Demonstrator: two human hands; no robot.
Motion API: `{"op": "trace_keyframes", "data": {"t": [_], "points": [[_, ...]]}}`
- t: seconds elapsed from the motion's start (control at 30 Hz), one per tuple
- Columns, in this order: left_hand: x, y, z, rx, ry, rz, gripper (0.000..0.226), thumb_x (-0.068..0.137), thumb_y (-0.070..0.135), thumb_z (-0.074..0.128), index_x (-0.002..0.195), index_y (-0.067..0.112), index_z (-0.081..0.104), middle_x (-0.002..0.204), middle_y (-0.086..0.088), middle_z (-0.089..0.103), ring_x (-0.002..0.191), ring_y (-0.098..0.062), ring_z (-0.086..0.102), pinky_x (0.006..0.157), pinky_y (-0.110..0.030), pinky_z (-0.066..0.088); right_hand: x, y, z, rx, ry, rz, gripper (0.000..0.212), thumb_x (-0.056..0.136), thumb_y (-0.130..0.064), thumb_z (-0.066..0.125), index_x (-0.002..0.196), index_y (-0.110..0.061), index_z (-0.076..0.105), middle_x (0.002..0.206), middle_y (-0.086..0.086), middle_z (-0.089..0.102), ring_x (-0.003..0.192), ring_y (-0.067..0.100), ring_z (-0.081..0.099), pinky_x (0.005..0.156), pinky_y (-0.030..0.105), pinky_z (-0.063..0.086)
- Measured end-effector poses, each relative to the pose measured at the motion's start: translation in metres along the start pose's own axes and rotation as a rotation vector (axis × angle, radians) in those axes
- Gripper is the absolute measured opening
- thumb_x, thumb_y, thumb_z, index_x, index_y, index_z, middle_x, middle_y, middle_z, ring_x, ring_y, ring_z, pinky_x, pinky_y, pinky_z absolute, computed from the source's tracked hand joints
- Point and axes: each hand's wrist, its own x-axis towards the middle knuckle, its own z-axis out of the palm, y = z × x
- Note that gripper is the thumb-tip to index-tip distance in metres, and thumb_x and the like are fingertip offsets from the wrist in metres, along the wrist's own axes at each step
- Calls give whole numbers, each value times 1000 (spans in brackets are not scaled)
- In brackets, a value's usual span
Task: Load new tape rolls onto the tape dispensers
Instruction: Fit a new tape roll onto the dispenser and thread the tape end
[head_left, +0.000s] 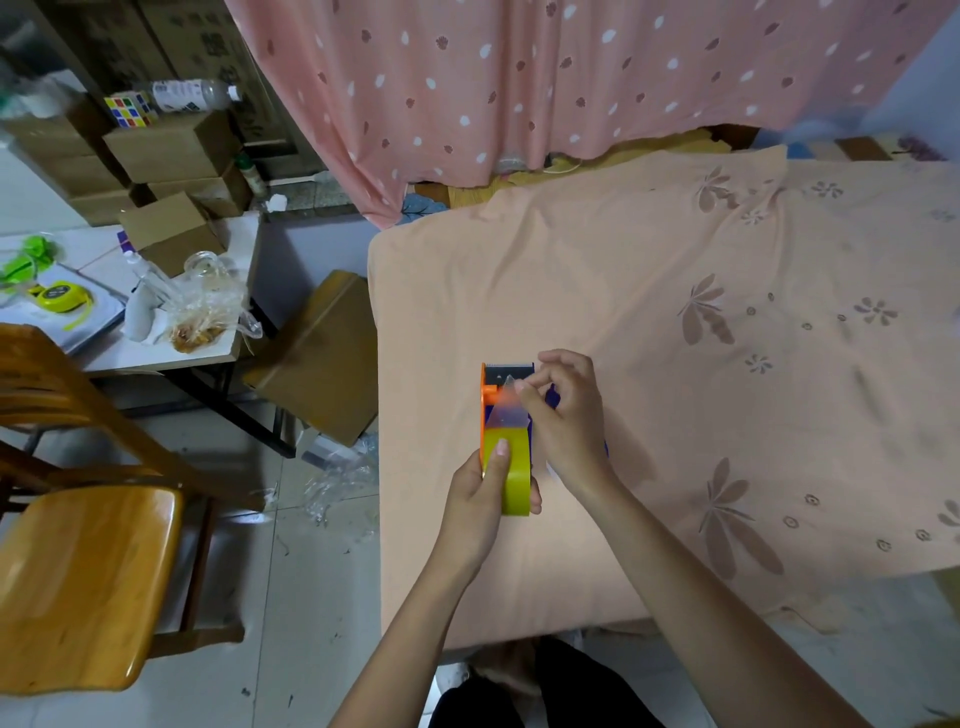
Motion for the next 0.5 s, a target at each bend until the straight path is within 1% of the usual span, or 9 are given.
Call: {"op": "trace_keyframes", "data": {"t": [0.07,0.13,0.17,0.2,0.27,0.3,0.4,0.5], "points": [[-1,3,2,-9,1,2,39,103,31,34,98,1,59,66,-2,68,64,-8,64,65,-15,53,4,-3,0,-6,5,15,17,88,-18,65,73,-12,59,119,-2,53,108,6,54,80,11,41],[-2,5,3,-9,6,7,42,103,29,34,101,-6,57,68,-9,66,63,-10,63,65,-15,52,6,-6,0,0,32,30,17,89,-17,65,74,-10,60,121,-1,55,108,8,55,75,3,38],[-2,6,4,-7,6,12,43,103,29,34,101,-8,56,69,-13,65,63,-12,63,65,-15,53,7,-7,-1,7,48,33,16,88,-16,65,74,-11,60,121,0,55,108,11,57,73,2,38],[-3,7,4,-6,1,17,44,103,29,33,101,-9,55,69,-15,64,63,-13,62,66,-16,53,8,-8,-2,10,57,27,16,88,-16,65,74,-12,59,121,1,56,107,14,59,73,5,39],[-3,7,4,-2,-4,18,44,103,29,33,101,-9,56,70,-17,64,63,-13,62,66,-16,53,11,-10,-4,0,47,12,18,88,-15,64,72,-17,56,121,2,56,107,17,60,74,9,40],[-4,7,4,0,-5,15,44,103,29,33,100,-8,56,70,-17,64,64,-13,62,67,-16,53,12,-11,-4,-13,33,6,19,89,-15,65,72,-18,56,122,3,57,108,17,59,74,9,39],[-5,8,3,-4,-21,15,42,103,29,33,100,-6,57,71,-18,65,65,-15,62,68,-18,53,17,-12,-5,-56,-28,3,18,89,-17,66,73,-16,58,123,4,57,110,15,57,72,6,37],[-5,9,2,-22,-30,7,39,102,30,34,97,0,59,72,-16,65,65,-13,63,67,-17,53,26,-10,-5,-86,-84,-9,15,88,-17,68,75,-9,65,119,3,58,108,11,57,71,0,35]]}}
